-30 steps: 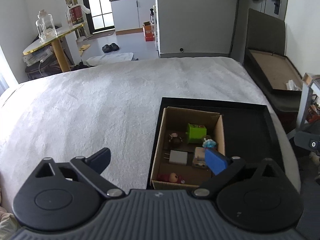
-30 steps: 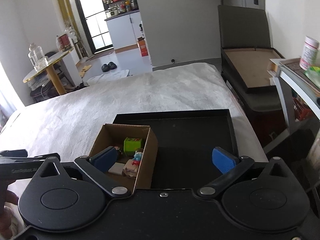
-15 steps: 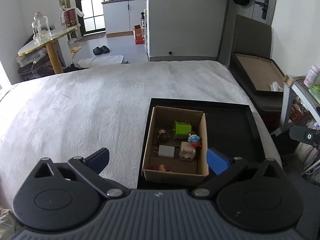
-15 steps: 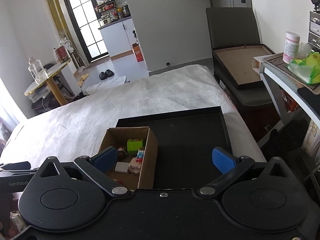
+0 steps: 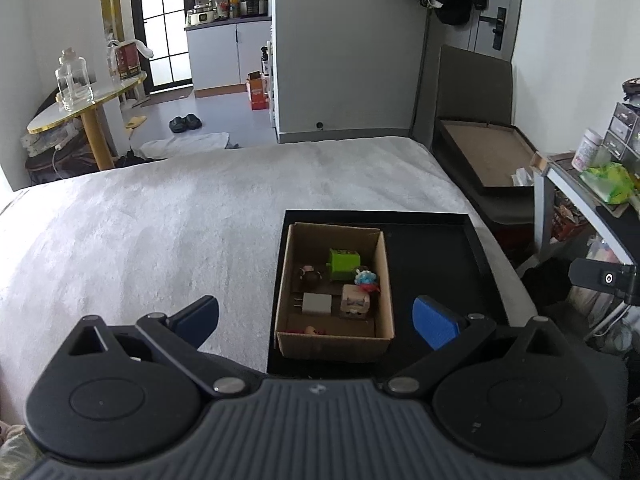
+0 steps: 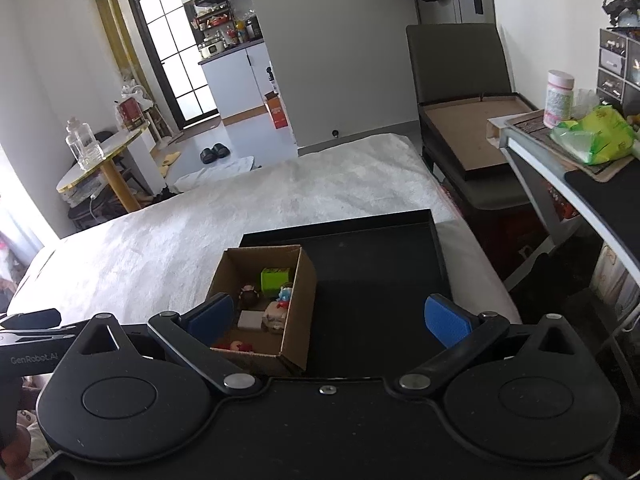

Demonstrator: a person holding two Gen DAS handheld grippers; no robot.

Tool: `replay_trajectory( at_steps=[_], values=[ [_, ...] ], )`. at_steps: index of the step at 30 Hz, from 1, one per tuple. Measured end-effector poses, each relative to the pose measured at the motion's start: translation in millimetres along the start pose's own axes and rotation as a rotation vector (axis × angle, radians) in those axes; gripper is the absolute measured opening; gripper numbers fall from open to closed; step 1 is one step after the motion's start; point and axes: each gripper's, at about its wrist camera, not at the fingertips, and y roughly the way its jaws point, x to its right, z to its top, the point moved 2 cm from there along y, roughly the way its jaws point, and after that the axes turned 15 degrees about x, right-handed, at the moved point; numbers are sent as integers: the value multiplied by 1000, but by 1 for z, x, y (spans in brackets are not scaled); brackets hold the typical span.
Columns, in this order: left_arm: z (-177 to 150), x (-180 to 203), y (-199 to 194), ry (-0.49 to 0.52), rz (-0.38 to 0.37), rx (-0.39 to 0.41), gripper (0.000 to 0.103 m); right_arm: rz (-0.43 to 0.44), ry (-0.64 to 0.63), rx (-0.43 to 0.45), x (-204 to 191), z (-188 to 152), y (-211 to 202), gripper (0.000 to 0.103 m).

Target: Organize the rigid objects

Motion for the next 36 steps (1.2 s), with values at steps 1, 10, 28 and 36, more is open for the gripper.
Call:
replay_trajectory(
  at_steps=[1,10,28,36],
  values=[
    [-1,0,-2,0,-4,1,103,-1,0,1,0,0,-1,103],
    [-9,-6,-24,14,3,35,103,-24,6,-2,2,-12,-17,103],
    [-4,-11,-47,19,11,81,103,-42,-35,29,-12,-12,-36,103],
    [-3,-8,-48,23,4,83,103,-42,-38,27,-13,-13,-36,103]
  ],
)
